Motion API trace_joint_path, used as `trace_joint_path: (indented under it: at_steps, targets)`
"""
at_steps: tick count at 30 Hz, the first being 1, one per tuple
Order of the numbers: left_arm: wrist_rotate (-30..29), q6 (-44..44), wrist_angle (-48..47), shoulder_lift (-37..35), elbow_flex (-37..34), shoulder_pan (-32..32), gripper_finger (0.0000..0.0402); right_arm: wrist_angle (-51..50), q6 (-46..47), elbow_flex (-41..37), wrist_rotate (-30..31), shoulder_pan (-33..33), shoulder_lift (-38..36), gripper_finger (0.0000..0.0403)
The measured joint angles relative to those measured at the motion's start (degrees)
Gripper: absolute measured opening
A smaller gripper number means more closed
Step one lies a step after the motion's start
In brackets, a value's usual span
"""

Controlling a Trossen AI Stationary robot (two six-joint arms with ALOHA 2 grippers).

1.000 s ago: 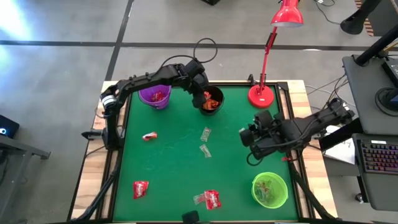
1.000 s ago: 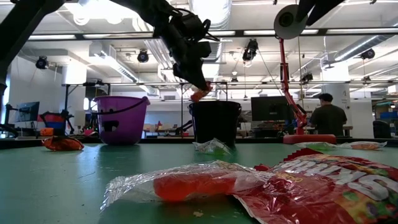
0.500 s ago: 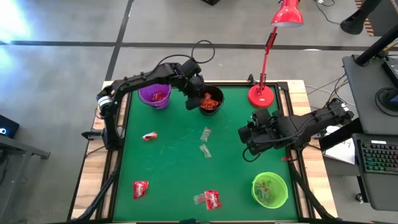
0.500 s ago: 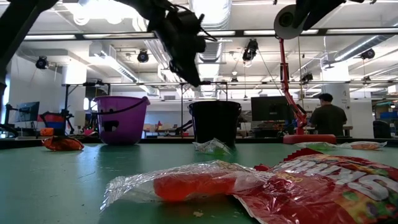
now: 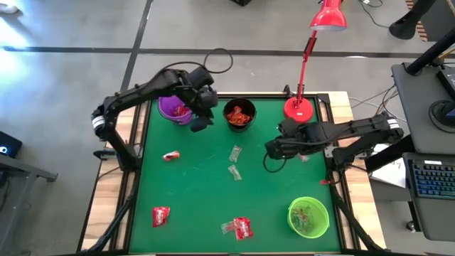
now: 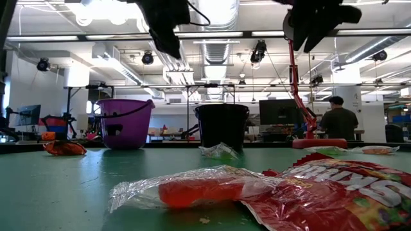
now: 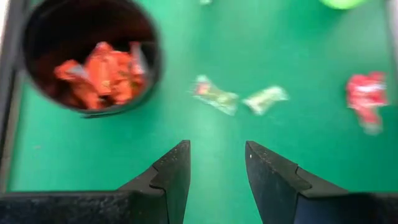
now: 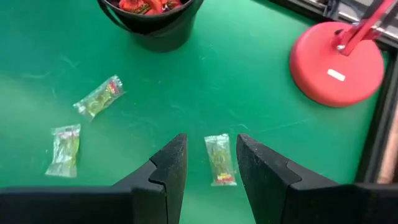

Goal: Sort candy
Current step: Put the red candy into the purple bucket

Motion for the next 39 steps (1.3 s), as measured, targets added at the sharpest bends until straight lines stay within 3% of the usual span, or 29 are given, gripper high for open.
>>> trace_joint_path:
  at_steps: [4, 10, 20, 27, 34, 39]
  targets:
    - [5.7, 0.8, -2.7, -3.5, -0.1, -0.7, 0.0135, 3.7, -0.2, -4.3, -0.9, -1.5, 0.0, 0.0132]
    - [5.8, 1.7, -5.8, -9.5, -2.4, -1.3, 0.0135, 9.1, -0.2, -10.7, -4.0, -2.9, 0.0, 0.0132]
    - [5.8, -1.8, -1.0, -19.8, -13.8, -1.4, 0.0135, 29.7, -2.8, -14.6, -4.0, -2.8, 0.0, 0.0132]
    - [5.8, -3.4, 0.7, -23.3, -20.4, -1.4, 0.0135, 50.1, -17.1, -17.0, -15.8, -2.9, 0.0, 0.0138]
    - [5.8, -6.1, 0.9, -24.7, -21.5, -1.4, 0.0135, 51.0, -15.4, -18.6, -21.7, -3.1, 1.4, 0.0172]
    - [5.8, -8.5, 1.5, -25.4, -21.5, -1.4, 0.0135, 52.3, -13.0, -17.9, -32.2, -0.4, 4.5, 0.0185]
